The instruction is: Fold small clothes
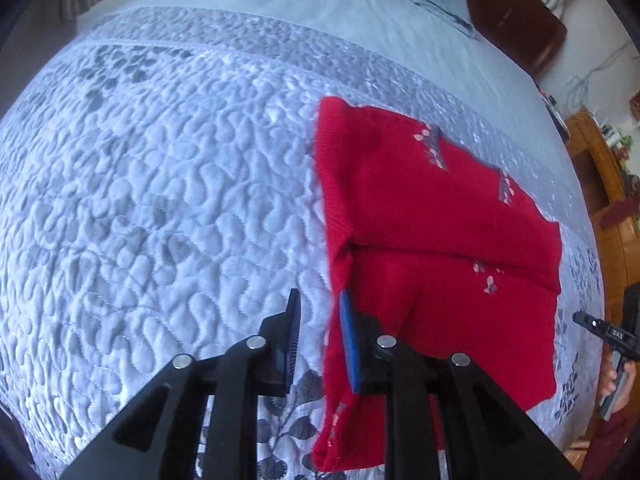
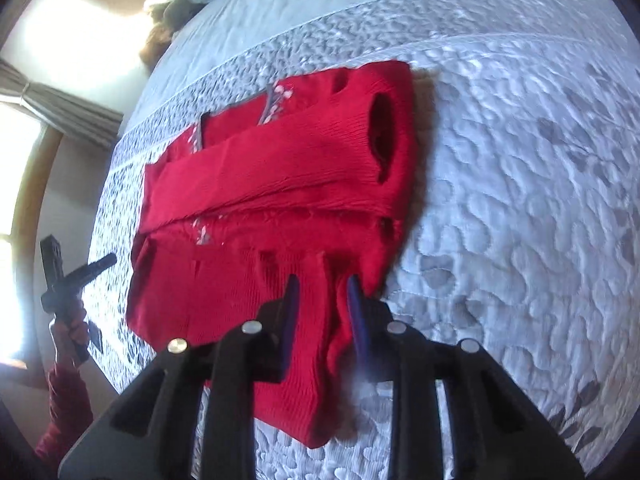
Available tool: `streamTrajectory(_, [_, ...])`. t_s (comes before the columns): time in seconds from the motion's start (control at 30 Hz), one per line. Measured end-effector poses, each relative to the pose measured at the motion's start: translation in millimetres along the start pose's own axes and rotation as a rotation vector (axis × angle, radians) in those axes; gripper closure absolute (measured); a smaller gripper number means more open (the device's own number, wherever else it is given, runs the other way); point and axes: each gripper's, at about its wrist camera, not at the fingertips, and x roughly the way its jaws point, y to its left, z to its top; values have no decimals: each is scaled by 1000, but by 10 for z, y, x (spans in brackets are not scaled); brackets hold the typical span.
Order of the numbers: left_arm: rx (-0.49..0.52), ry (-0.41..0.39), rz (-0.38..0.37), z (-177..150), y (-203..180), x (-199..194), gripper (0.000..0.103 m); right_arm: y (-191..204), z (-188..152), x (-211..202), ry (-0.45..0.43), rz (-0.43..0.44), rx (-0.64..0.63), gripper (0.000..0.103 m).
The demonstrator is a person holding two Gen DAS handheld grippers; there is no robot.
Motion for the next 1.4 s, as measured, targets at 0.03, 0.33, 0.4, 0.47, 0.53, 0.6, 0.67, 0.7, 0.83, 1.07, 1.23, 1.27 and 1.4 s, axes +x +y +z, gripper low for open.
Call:
streamTrajectory(0.03, [33, 9, 2, -2, -98, 50, 83, 28, 17, 89, 25, -5, -6, 78])
streamTrajectory(0.33, [302, 68, 100, -113, -790, 346, 73, 94, 126, 369, 101, -60, -32, 70])
streamTrajectory(0.4, [368, 71, 176, -177, -898, 400, 73, 99, 137, 402, 111, -73, -39, 70])
streamTrajectory(0.47, [433, 55, 317, -216, -1001, 487, 72, 98, 138, 428, 123, -84, -44, 70])
streamTrajectory(0.53, [446, 50, 429, -199, -1008, 596, 74, 116, 135, 452, 122, -82, -48, 69])
streamTrajectory(0.6, [387, 69, 391, -110, -902, 641, 94, 122, 133, 468, 123, -72, -43, 68])
streamTrajectory(0.67, [287, 74, 305, -23, -778, 593, 98, 122, 126, 479, 124, -68, -42, 68])
streamTrajectory(0.7, [243, 72, 252, 11, -714, 552, 98, 118, 128, 480, 124, -61, -41, 68])
streamTrajectory(0.83, [184, 88, 111, 54, -546, 454, 97, 110, 137, 519, 135, -38, -49, 68])
streamTrajectory(1.07, [169, 127, 65, 65, -494, 577, 89, 236, 99, 726, 181, -60, -91, 82])
streamTrajectory(1.23, [135, 113, 89, 59, -481, 587, 99, 243, 90, 490, 117, -11, -99, 99])
streamTrajectory(1.27, [130, 95, 91, 60, -480, 541, 99, 247, 82, 421, 100, -6, -107, 100])
streamTrajectory(1.4, [119, 21, 36, 36, -505, 268, 99, 257, 58, 95, 33, 37, -118, 100])
